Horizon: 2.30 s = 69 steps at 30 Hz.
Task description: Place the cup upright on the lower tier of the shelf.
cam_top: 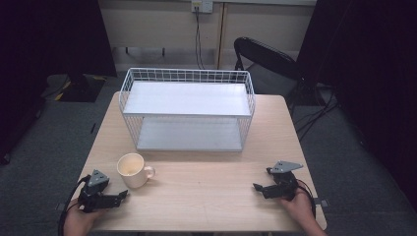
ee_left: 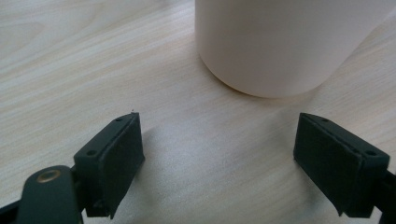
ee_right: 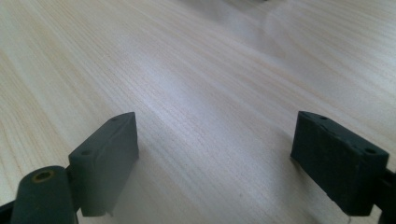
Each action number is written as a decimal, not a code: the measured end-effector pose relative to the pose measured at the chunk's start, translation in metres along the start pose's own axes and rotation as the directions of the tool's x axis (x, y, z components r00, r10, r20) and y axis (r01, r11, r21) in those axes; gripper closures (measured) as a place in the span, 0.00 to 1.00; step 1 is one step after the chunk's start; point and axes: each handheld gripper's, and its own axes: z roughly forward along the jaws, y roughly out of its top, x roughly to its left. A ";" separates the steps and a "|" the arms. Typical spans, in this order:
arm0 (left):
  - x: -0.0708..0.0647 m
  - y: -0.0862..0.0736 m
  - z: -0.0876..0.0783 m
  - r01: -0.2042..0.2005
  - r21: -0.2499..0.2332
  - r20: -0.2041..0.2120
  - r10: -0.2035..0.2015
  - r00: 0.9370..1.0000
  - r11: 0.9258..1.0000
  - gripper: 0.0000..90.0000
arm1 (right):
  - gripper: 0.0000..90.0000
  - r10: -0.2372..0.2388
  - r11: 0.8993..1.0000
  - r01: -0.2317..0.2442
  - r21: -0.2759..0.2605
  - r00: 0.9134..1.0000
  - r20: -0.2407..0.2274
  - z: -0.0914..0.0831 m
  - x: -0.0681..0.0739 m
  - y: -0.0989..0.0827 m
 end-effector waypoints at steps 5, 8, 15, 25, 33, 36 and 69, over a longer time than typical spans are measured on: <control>-0.001 0.000 -0.001 0.019 0.010 -0.003 -0.019 1.000 1.000 0.18 | 0.15 -0.002 1.000 0.002 0.000 1.000 -0.004 0.000 0.000 0.000; -0.001 0.001 -0.003 0.021 0.022 -0.003 -0.021 1.000 1.000 0.22 | 0.15 -0.004 1.000 0.004 0.000 1.000 -0.007 0.000 -0.001 0.000; 0.003 0.007 -0.009 0.024 0.043 0.001 -0.024 1.000 0.999 0.29 | 0.16 -0.010 1.000 0.010 -0.001 1.000 -0.014 0.000 -0.002 0.000; -0.001 0.021 -0.026 0.007 0.047 0.045 -0.009 0.999 0.999 0.29 | 0.16 -0.011 1.000 0.011 -0.001 1.000 -0.016 0.000 -0.002 0.000; 0.002 0.034 -0.038 0.045 0.016 0.074 -0.047 0.996 0.999 0.30 | 0.16 -0.011 1.000 0.011 -0.001 1.000 -0.016 0.000 -0.002 0.000; 0.003 0.040 -0.044 0.050 0.014 0.083 -0.051 0.995 0.999 0.30 | 0.16 -0.011 1.000 0.011 -0.001 1.000 -0.017 0.000 -0.002 0.000; 0.003 0.086 -0.049 0.087 0.023 0.078 -0.088 0.993 0.996 0.31 | 0.16 -0.013 1.000 0.013 -0.002 1.000 -0.018 0.001 -0.003 0.000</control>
